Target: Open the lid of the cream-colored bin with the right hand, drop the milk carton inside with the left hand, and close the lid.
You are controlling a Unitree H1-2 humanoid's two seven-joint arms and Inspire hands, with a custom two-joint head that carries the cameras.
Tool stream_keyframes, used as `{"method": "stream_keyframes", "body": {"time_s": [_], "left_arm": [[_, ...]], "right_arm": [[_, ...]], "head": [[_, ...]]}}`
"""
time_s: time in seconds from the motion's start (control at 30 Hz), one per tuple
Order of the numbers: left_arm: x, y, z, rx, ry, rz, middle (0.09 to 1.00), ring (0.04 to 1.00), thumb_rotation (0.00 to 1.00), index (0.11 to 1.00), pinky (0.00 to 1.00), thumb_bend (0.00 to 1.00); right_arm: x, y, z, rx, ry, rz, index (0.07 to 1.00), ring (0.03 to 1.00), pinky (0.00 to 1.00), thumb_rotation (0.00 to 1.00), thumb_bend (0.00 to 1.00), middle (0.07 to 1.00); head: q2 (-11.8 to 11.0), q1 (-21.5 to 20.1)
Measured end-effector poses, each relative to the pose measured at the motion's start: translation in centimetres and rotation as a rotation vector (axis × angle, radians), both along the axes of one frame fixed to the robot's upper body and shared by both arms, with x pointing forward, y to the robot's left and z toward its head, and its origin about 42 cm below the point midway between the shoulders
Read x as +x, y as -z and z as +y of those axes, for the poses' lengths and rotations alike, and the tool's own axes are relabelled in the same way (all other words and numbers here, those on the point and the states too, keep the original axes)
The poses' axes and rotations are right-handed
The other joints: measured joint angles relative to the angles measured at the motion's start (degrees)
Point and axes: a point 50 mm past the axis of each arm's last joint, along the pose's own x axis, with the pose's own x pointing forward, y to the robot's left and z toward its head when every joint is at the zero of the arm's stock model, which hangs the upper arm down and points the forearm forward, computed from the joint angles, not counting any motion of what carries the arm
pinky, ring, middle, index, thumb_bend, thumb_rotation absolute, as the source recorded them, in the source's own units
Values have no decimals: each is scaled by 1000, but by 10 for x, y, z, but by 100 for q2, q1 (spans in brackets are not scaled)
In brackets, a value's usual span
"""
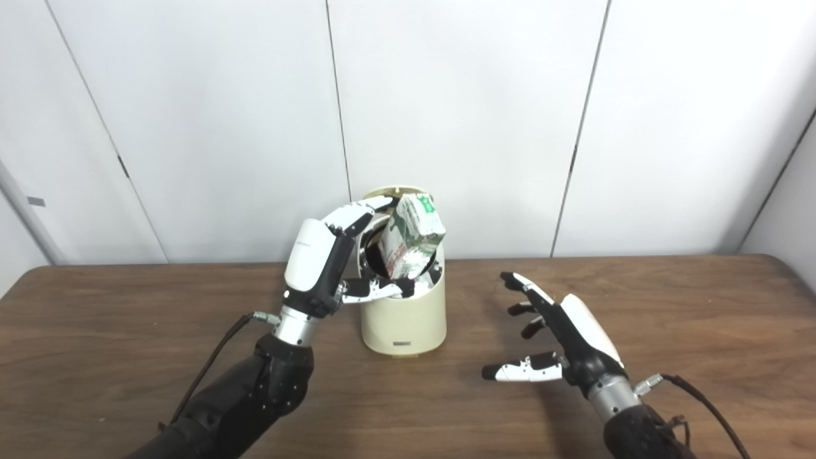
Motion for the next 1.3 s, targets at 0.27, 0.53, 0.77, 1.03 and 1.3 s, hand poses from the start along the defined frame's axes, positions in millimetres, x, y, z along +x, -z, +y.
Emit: {"method": "stream_keyframes", "body": {"time_s": [0.27, 0.53, 0.77, 1.03, 1.3], "left_arm": [[0, -1, -1, -6, -3, -8, 832, 812, 0, 780, 700, 765], [0, 3, 1, -1, -28, -32, 782, 728, 0, 733, 507, 393], [0, 4, 1, -30, -46, -47, 760, 685, 0, 701, 423, 335], [-1, 4, 3, -47, -58, -61, 763, 691, 0, 710, 430, 345], [0, 4, 3, -47, -61, -69, 767, 697, 0, 716, 436, 353]], "right_arm": [[0, 1, -1, 0, 1, 4, 902, 750, 510, 223, 756, 884], [0, 1, -1, -1, 2, 5, 902, 745, 489, 225, 753, 885], [0, 0, -1, 0, 0, 3, 899, 743, 540, 205, 757, 881], [-1, -1, 0, 5, -4, -2, 898, 737, 508, 182, 758, 882], [-1, 0, -1, 14, -6, 4, 899, 741, 494, 182, 760, 891]], "head": [[9, 18], [9, 35], [18, 53], [61, 88], [79, 97]]}}
